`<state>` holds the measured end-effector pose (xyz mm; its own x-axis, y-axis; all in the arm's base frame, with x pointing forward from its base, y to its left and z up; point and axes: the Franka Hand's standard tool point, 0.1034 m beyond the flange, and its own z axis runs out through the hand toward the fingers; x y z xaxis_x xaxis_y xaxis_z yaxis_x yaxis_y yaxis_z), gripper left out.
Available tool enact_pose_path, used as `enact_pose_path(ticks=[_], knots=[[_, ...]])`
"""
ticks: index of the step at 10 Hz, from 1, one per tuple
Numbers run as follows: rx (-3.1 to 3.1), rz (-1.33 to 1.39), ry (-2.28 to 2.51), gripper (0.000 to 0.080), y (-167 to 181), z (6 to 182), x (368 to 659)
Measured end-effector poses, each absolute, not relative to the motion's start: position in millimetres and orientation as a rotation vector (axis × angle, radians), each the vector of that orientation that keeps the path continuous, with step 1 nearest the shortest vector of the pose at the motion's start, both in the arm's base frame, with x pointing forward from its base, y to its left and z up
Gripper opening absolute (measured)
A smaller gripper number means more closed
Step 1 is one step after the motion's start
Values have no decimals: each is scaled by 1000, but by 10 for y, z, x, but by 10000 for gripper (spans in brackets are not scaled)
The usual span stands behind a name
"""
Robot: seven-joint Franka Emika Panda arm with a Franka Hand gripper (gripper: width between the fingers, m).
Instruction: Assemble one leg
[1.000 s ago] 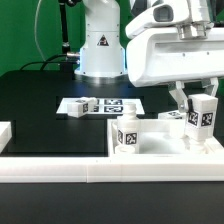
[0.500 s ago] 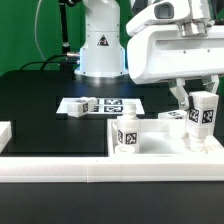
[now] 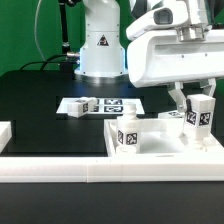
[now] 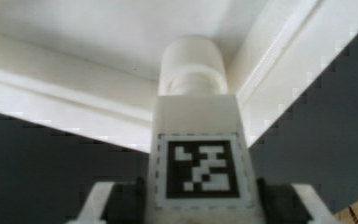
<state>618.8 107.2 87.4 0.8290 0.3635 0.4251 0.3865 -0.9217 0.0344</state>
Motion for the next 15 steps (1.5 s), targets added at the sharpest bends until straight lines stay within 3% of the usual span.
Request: enact_pose_path(ticks=[7, 8, 9, 10, 11, 12, 13, 15], knots=[[-2952, -662, -604, 287, 1094, 757, 6189], [-2952, -662, -604, 377, 1094, 756, 6188], [-2954, -648, -603, 377, 1095, 773, 6193], [-2955, -630, -606, 564, 1102, 872, 6233], [-2962, -574, -594, 564, 1129, 969, 6251], [-2960, -593, -594, 636, 1122, 1080, 6312], [-2963, -586, -590, 646, 1099, 1124, 6327], [-2979, -312, -573, 649, 1202, 1103, 6226]])
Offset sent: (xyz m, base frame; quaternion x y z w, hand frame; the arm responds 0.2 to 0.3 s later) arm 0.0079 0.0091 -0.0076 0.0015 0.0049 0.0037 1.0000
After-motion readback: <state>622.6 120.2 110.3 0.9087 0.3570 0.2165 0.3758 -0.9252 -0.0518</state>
